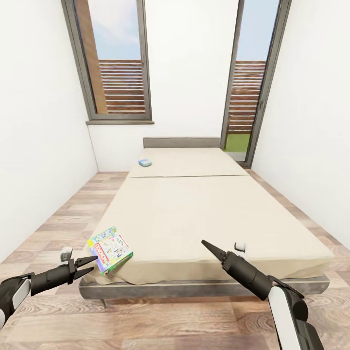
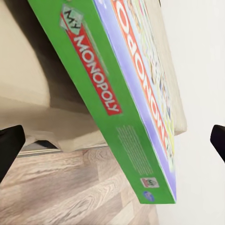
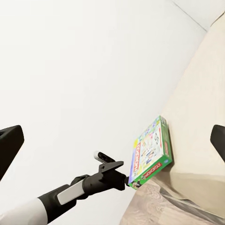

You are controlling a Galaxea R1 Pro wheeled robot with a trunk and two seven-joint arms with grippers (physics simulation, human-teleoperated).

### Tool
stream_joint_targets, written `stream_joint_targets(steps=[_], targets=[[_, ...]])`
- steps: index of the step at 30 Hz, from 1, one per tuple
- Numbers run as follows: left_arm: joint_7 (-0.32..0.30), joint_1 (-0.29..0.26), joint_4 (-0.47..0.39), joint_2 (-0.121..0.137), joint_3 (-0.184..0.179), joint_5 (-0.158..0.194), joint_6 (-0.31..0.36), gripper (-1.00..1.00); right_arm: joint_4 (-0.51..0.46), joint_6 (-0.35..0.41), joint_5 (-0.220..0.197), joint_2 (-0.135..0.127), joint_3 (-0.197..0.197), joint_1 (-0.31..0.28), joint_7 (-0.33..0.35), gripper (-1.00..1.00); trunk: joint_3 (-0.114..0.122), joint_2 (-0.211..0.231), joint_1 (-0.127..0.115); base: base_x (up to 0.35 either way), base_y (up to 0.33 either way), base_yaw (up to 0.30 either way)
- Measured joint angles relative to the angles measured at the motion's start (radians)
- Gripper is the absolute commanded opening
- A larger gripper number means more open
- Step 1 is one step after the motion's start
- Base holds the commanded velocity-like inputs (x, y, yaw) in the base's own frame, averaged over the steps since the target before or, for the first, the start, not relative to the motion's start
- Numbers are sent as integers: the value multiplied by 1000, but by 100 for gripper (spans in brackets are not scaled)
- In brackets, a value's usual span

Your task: Put all the toys in the child's room - the three board games (two on the bed and one on the table), the two jigsaw puzzles on the table, and the tennis ball on the table - inside the toy box on the table in the child's room.

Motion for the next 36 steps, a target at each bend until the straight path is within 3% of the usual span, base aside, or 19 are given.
stream_joint_targets(steps=[19, 36], targets=[[0, 0, 0, 0, 1, 0, -2, 100, 0, 0, 0, 0, 0, 0, -1, 100, 0, 0, 0, -35, -65, 0], [-4, 10, 1, 5, -18, -17, 18, 100, 0, 0, 1, 0, 0, 0, -2, 100, 0, 0, 0, 77, 9, 0]])
